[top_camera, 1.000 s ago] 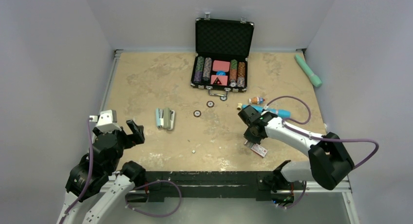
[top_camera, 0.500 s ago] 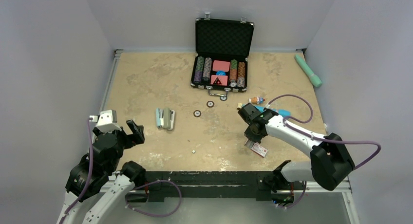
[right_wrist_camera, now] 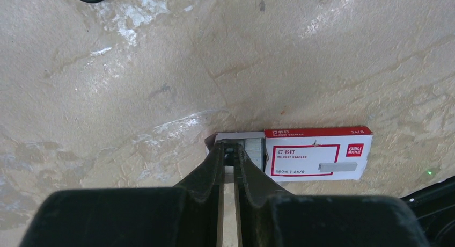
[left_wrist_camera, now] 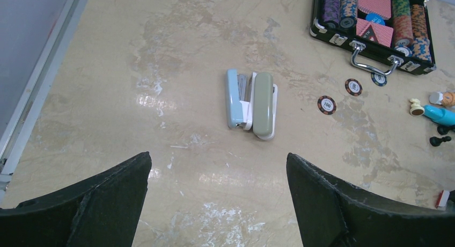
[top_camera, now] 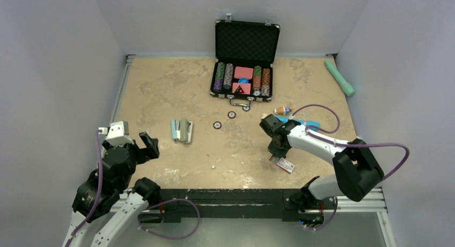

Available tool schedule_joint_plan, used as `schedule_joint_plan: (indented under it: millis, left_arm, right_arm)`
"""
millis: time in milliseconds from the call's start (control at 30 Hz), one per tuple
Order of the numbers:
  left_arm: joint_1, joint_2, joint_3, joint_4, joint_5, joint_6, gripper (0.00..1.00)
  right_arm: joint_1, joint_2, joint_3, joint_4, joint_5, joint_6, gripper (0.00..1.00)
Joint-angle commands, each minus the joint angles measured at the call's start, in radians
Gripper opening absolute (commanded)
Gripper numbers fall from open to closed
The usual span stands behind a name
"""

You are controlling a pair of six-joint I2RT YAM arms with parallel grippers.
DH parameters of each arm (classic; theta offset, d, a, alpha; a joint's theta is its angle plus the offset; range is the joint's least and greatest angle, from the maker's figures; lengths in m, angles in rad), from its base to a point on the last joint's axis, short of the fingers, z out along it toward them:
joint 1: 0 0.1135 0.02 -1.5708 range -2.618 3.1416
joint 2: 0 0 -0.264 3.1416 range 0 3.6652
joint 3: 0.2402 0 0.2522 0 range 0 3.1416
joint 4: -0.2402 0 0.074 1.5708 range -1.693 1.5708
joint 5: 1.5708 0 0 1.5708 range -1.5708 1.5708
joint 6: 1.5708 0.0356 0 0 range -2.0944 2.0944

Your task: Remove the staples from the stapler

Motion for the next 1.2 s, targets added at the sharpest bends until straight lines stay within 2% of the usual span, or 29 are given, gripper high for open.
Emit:
schedule_joint_plan:
  millis: [0, 167, 633, 833, 1167]
  left_arm:
    - [0.008, 0.010, 0.013, 0.009, -0.011, 0.000, 0.99]
    - [0.008, 0.011, 0.014, 0.009, -0.011, 0.000, 0.99]
    - [0.009, 0.008, 0.014, 0.008, -0.013, -0.001, 0.99]
    - [0.010, 0.005, 0.013, 0.006, -0.014, -0.002, 0.99]
    - [0.009, 0.006, 0.013, 0.008, -0.011, 0.000, 0.99]
  right_arm:
    - [-0.005, -0.031, -0.017, 0.030, 0.002, -0.022, 0.00]
    - [-0.004, -0.049, -0.027, 0.038, -0.005, -0.032, 0.05]
    - [-0.003, -0.064, -0.013, 0.017, 0.003, -0.035, 0.27]
    - [-0.004, -0.079, 0.005, 0.007, 0.009, -0.043, 0.29]
    - [-0.001, -0.125, 0.170, -0.075, 0.027, -0.105, 0.28]
